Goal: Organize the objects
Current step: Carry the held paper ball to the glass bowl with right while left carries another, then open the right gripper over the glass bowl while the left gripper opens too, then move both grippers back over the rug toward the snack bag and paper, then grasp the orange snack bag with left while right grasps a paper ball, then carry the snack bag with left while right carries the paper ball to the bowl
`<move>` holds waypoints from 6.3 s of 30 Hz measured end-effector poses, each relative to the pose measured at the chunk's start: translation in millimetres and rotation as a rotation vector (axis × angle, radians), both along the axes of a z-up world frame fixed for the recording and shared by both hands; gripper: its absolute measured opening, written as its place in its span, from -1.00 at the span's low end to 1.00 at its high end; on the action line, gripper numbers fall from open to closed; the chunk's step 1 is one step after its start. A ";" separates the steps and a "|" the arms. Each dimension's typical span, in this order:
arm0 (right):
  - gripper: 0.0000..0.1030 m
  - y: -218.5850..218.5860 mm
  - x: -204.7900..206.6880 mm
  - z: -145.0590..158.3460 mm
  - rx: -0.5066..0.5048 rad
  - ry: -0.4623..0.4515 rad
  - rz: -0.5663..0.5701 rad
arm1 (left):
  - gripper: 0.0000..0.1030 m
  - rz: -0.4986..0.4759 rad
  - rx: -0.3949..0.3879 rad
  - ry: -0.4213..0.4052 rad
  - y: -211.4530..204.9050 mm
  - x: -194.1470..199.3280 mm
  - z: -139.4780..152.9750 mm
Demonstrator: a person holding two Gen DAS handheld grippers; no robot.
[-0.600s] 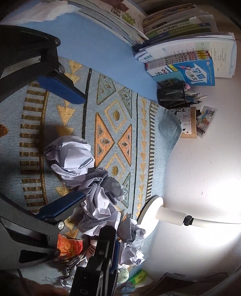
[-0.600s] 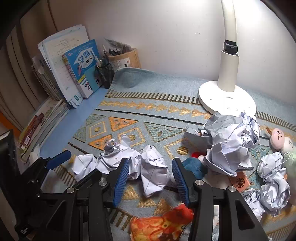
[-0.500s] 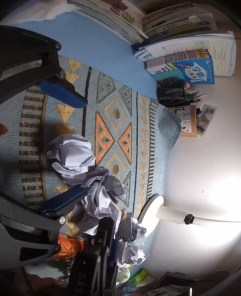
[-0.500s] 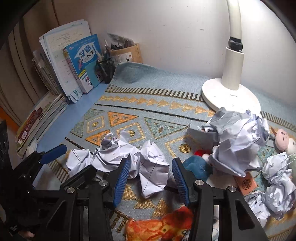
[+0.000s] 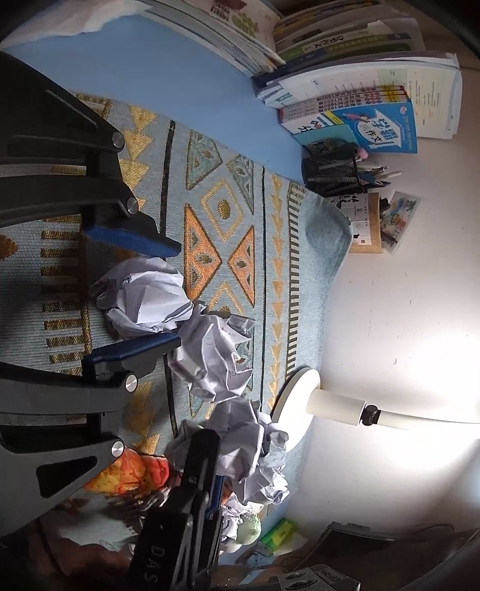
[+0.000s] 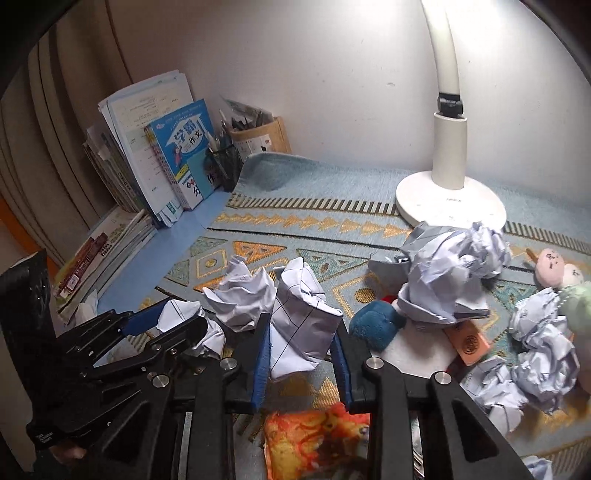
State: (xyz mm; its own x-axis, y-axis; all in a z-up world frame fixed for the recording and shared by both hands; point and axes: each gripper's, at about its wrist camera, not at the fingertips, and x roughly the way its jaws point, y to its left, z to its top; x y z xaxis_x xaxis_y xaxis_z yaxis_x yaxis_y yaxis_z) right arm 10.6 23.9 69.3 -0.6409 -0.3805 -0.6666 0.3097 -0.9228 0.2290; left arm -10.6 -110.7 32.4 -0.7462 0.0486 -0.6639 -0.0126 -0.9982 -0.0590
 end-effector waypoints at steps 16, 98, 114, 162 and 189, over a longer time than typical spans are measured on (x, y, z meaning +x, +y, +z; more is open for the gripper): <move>-0.43 89.4 107.5 40.7 -0.027 0.063 -0.139 | -0.23 -0.190 0.047 0.138 95.8 70.7 54.1; 0.27 191.1 113.1 -29.8 -0.004 -0.057 -0.328 | 0.96 -0.118 -0.046 0.062 114.0 60.8 17.8; 0.27 176.9 110.1 -32.0 0.023 -0.070 -0.314 | 0.96 -0.119 -0.071 0.056 120.0 60.8 13.7; 0.27 156.2 87.3 -43.0 0.096 -0.149 -0.296 | 0.96 -0.152 -0.130 -0.114 133.2 31.2 -6.8; -0.19 158.0 113.8 -35.4 0.105 -0.088 -0.259 | -0.13 -0.192 -0.057 -0.162 115.3 68.4 -8.2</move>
State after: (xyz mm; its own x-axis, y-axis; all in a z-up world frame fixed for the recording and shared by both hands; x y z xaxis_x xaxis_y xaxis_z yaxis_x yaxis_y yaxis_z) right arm 124.4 181.9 33.9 -0.6455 -0.1382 -0.7512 0.0440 -0.9886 0.1441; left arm 57.7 4.7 24.2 -0.6106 0.1384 -0.7797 -0.1976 -0.9801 -0.0193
